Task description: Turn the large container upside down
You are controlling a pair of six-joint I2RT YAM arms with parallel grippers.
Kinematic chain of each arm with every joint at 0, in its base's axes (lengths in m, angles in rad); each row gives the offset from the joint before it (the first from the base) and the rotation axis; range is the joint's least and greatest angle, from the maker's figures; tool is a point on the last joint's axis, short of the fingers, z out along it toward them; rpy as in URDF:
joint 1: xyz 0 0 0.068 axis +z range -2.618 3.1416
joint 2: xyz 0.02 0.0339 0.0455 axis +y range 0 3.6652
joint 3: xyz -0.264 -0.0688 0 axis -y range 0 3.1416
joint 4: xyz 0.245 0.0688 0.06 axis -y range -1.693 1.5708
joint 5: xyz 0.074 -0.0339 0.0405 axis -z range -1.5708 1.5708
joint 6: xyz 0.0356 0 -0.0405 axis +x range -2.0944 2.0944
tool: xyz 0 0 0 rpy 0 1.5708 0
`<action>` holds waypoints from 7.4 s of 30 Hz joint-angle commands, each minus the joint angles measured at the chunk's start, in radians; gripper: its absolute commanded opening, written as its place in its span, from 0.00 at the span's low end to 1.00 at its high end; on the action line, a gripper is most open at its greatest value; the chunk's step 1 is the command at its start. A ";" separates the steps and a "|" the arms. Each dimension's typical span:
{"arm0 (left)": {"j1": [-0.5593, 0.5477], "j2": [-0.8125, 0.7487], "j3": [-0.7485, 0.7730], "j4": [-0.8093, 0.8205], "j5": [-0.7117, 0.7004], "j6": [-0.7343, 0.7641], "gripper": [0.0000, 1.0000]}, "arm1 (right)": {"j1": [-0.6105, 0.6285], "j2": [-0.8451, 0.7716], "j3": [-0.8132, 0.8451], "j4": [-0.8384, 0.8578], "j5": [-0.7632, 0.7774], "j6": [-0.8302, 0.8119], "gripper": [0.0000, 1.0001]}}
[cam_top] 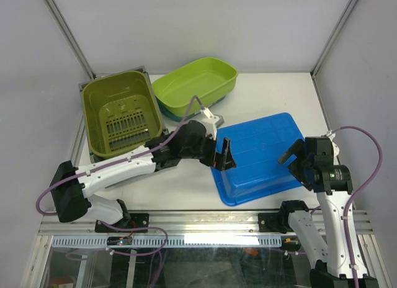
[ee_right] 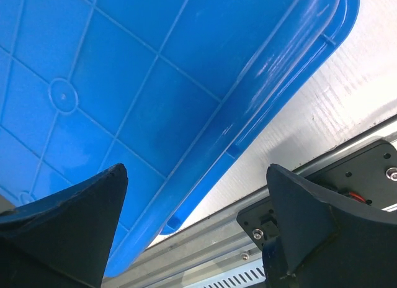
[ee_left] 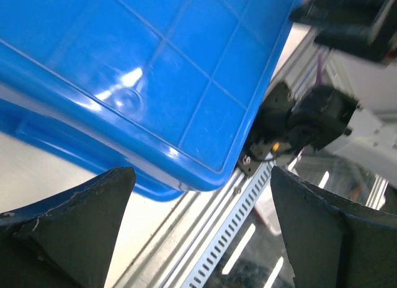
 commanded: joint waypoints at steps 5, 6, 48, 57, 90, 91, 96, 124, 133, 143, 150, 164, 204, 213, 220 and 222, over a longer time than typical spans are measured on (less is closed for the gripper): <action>0.093 -0.100 0.026 0.030 -0.050 -0.006 0.99 | 0.004 -0.086 -0.127 0.149 -0.049 0.072 0.85; 0.093 -0.102 0.021 0.031 -0.054 -0.011 0.99 | 0.004 -0.098 -0.133 0.173 -0.051 0.086 0.81; 0.209 -0.174 0.005 -0.023 -0.131 0.026 0.99 | 0.114 -0.080 -0.050 0.504 -0.602 -0.005 0.53; 0.208 -0.029 0.125 -0.003 -0.074 0.033 0.99 | 0.144 0.014 0.039 0.208 -0.109 0.001 0.61; 0.285 0.371 0.388 -0.070 0.045 0.261 0.99 | -0.132 0.275 -0.127 0.448 0.018 -0.073 0.46; 0.285 0.374 0.389 -0.068 0.058 0.261 0.99 | -0.144 0.285 -0.121 0.445 0.013 -0.083 0.46; 0.282 0.359 0.352 -0.043 0.132 0.252 0.99 | -0.184 0.302 -0.101 0.453 -0.011 -0.103 0.46; 0.253 0.148 0.131 0.042 0.171 0.230 0.99 | -0.242 0.470 0.044 0.554 0.092 -0.140 0.50; 0.295 0.193 0.217 0.027 0.156 0.241 0.99 | -0.241 0.268 0.088 0.443 0.004 -0.165 0.70; 0.297 0.383 0.422 -0.010 0.152 0.277 0.99 | -0.242 0.128 -0.036 0.437 -0.179 -0.131 0.76; 0.297 0.322 0.339 -0.012 0.080 0.306 0.99 | -0.242 0.106 -0.094 0.541 -0.233 -0.096 0.86; 0.330 0.261 0.298 -0.013 0.107 0.329 0.99 | -0.241 0.083 -0.211 0.691 -0.239 -0.089 0.90; 0.416 0.130 0.184 0.053 0.185 0.092 0.99 | -0.240 0.073 -0.142 0.626 -0.461 -0.220 0.99; 0.416 0.130 0.145 0.125 0.231 0.071 0.99 | -0.240 0.061 -0.168 0.554 -0.390 -0.212 0.98; 0.410 0.161 0.177 0.135 0.263 0.076 0.99 | -0.240 0.090 -0.174 0.554 -0.267 -0.162 0.82; 0.402 0.176 0.194 0.134 0.266 0.085 0.99 | -0.240 0.110 -0.173 0.566 -0.258 -0.168 0.77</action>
